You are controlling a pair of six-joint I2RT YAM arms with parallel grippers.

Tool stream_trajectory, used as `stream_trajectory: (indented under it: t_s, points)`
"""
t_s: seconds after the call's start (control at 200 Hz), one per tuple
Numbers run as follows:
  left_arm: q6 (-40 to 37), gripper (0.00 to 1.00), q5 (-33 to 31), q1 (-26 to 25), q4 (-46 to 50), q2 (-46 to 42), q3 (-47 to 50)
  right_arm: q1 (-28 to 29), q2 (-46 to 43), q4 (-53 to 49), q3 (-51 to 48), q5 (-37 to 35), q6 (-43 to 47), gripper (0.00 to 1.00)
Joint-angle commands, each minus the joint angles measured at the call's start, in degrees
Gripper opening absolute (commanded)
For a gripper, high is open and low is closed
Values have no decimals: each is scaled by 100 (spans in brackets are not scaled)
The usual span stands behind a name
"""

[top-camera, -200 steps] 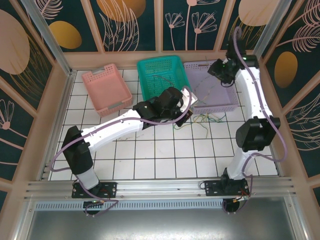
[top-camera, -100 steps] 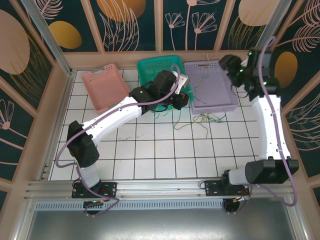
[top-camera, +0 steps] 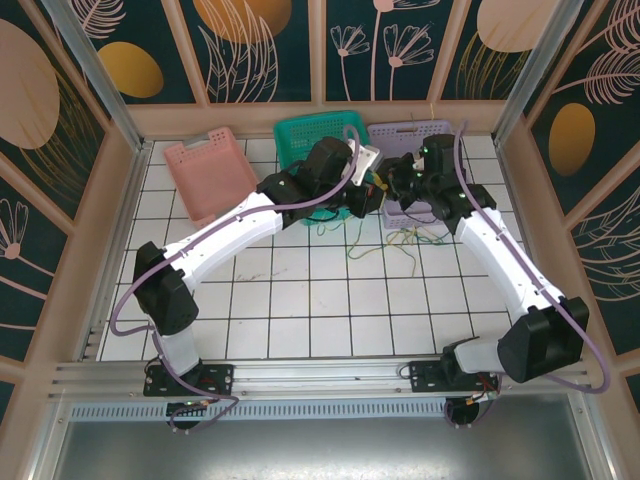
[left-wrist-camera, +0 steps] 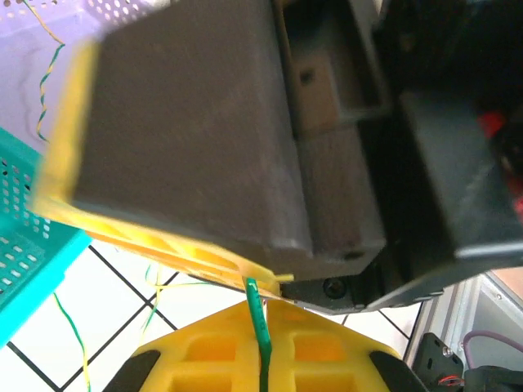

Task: Untangle the cables

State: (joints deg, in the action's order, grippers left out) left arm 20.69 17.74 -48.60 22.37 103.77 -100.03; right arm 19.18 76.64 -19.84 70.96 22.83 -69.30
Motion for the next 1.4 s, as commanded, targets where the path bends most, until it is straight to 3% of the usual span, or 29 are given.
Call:
stream_trajectory:
  t_s: [0.0, 0.085, 0.11, 0.145, 0.175, 0.265, 0.325, 0.43, 0.535, 0.691, 0.961, 1.196, 1.391]
  points:
    - [14, 0, -5, -13, -173, -137, -10, 25, -178, 314, -178, 100, -386, 0]
    - [79, 1, -113, -14, -145, -154, -29, -49, -186, 296, -175, 90, -314, 0]
    - [105, 11, -157, -7, -139, -172, -56, -103, -176, 304, -164, 106, -250, 0]
    - [157, 34, -261, -8, -120, -211, -109, -190, -168, 296, -137, 137, -109, 0]
    - [231, 45, -415, -8, -81, -253, -159, -298, -167, 302, -107, 166, 50, 0]
    - [516, 69, -922, 68, 35, -466, -278, -684, -158, 516, -57, 475, 645, 0]
    - [899, 75, -1169, 265, 127, -516, -243, -939, -162, 829, -56, 849, 1022, 0]
    - [1837, 76, -1109, 897, 456, -804, -71, -1241, -176, 1062, 46, 1368, 1538, 0]
    - [2762, 75, -361, 1495, 582, -805, 393, -1326, -195, 1431, 77, 1844, 1972, 0]
    - [3486, 76, 639, 1724, -546, -957, 1463, -1319, -31, 1474, 180, 2307, 2217, 0]
    - [3387, 67, 1294, 1712, -1419, -776, 1936, -1092, 131, 1285, 254, 2393, 2110, 0]
    - [2942, 62, 1539, 1632, -842, -344, 1705, -980, 228, 1403, 312, 2419, 1907, 0]
    - [2564, 63, 1201, 1571, -346, -147, 1584, -935, 270, 1413, 417, 2473, 1798, 0]
